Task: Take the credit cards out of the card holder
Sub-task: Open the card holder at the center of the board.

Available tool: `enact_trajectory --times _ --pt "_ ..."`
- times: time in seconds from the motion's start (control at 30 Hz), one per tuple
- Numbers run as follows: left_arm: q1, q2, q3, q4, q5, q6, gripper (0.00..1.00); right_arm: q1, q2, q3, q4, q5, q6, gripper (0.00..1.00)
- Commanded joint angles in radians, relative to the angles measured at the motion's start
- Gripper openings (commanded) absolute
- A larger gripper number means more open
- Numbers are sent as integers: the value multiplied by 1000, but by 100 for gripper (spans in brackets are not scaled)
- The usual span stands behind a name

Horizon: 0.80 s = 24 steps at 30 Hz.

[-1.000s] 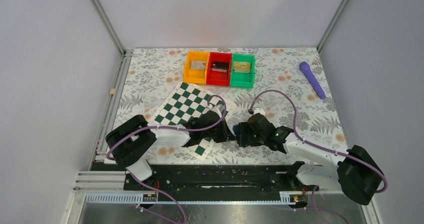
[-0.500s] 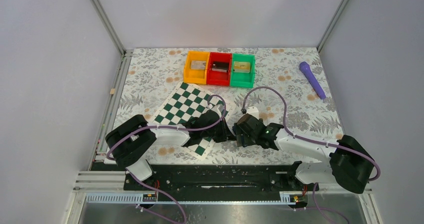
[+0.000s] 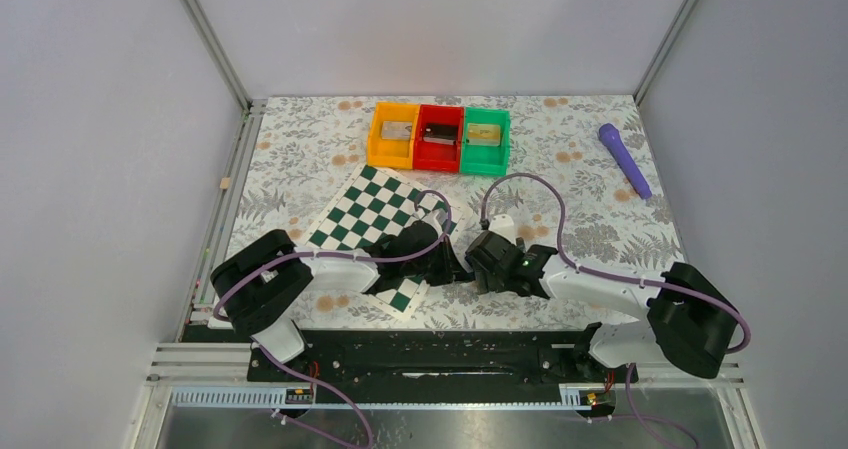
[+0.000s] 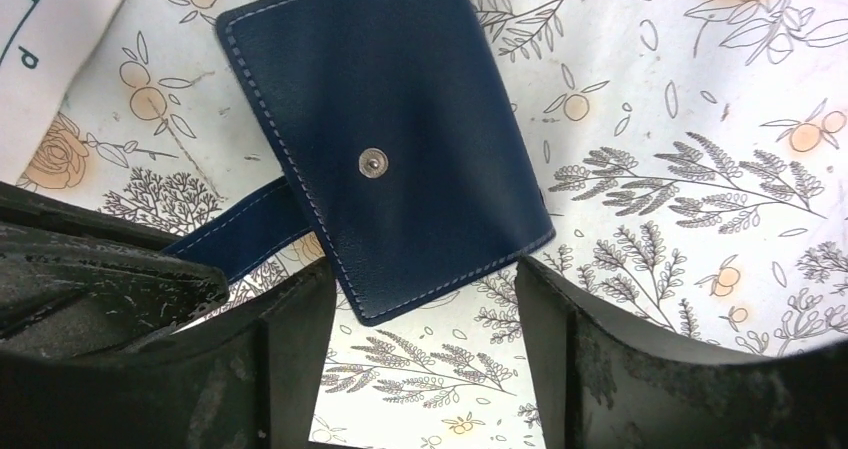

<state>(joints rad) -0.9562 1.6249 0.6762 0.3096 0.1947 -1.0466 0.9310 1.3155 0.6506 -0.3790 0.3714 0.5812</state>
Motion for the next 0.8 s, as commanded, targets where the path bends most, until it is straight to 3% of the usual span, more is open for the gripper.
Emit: enact_trajectory --times 0.0,0.17,0.37,0.6,0.67,0.77 --pt "5 -20 -18 67 26 22 0 9 -61 30 -32 106 16 69" --pt "4 -10 -29 80 30 23 0 8 -147 -3 -6 145 27 54" --pt "5 1 -43 94 39 22 0 3 -138 3 -6 187 4 51" --pt "5 -1 -71 109 56 30 0 -64 -109 21 9 137 -30 45" --pt "5 -9 -76 104 56 34 0 -113 -118 12 20 93 -38 35" --pt "5 -27 -75 73 43 53 0 -199 -151 -22 40 19 -30 13"
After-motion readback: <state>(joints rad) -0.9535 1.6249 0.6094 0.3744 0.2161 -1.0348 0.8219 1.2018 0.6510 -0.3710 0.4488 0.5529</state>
